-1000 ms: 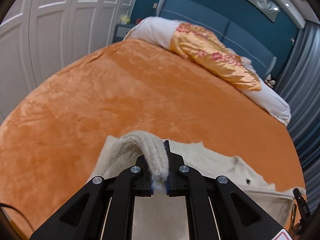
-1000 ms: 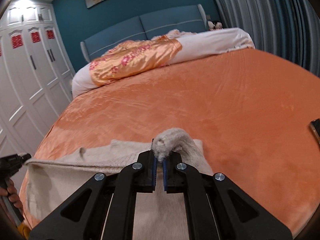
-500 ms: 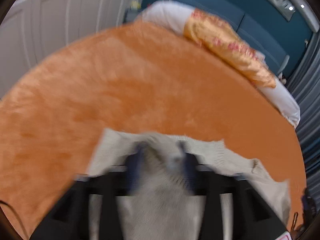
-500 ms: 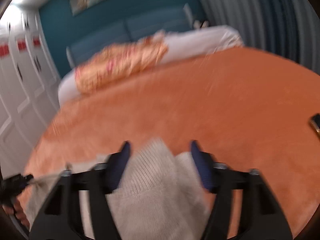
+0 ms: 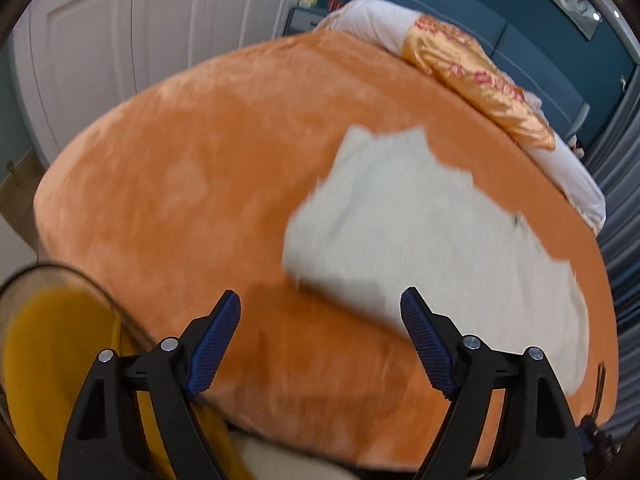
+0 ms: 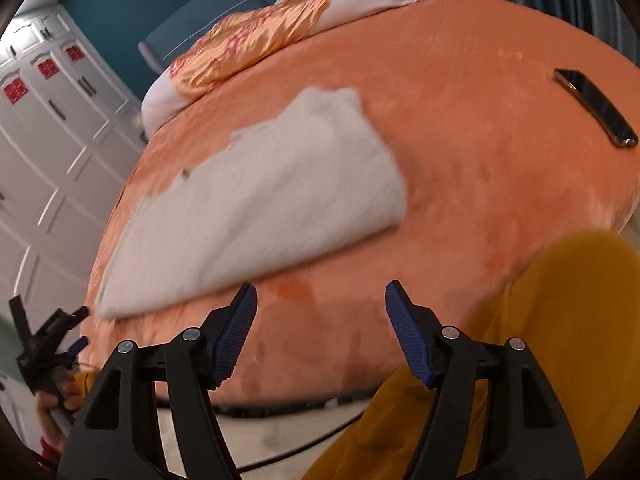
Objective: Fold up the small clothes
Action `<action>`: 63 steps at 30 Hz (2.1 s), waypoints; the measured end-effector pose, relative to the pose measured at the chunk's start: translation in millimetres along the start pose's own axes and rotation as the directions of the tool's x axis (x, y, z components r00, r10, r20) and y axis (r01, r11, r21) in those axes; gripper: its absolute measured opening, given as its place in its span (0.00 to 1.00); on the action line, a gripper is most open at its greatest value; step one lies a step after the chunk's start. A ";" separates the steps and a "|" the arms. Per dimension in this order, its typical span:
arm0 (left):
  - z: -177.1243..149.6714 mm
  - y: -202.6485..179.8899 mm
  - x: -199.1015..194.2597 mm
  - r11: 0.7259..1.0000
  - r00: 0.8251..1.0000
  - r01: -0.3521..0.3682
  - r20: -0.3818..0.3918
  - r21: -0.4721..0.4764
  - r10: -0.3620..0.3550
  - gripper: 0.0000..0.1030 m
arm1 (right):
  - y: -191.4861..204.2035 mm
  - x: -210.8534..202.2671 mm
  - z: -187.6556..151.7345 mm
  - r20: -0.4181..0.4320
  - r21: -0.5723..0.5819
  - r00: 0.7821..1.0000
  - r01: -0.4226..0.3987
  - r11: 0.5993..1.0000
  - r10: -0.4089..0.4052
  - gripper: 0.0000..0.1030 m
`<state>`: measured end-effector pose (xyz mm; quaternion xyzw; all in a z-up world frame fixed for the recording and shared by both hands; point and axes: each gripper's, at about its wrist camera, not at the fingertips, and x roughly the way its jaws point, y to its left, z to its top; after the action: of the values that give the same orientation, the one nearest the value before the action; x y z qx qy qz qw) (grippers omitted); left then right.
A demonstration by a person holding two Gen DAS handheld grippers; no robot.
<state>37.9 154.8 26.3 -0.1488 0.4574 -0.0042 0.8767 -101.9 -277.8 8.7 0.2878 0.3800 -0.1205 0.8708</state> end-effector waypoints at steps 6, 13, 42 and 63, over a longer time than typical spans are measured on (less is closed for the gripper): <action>4.9 -1.7 17.3 1.000 1.000 0.005 -0.002 -0.027 -0.005 0.77 | -15.5 27.1 23.8 0.031 0.099 0.997 0.061 0.993 -0.064 0.63; 33.9 7.2 50.9 0.994 1.000 0.012 -0.010 -0.107 -0.013 0.76 | -24.3 57.9 37.1 0.012 0.161 0.999 0.040 0.986 -0.042 0.63; 61.4 -25.2 -7.5 0.999 0.994 0.043 0.099 0.028 -0.046 0.67 | 1.7 14.8 76.0 0.156 -0.099 0.978 0.158 0.983 -0.141 0.48; 137.9 -65.0 144.6 0.999 0.998 0.037 -0.051 -0.022 -0.039 0.06 | 27.8 138.5 162.4 0.119 -0.165 0.986 0.134 0.977 -0.115 0.06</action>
<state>241.1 107.4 1.8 -0.1665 0.4769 -0.0199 0.8628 100.7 -350.4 7.4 0.1798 0.3585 -0.1569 0.9025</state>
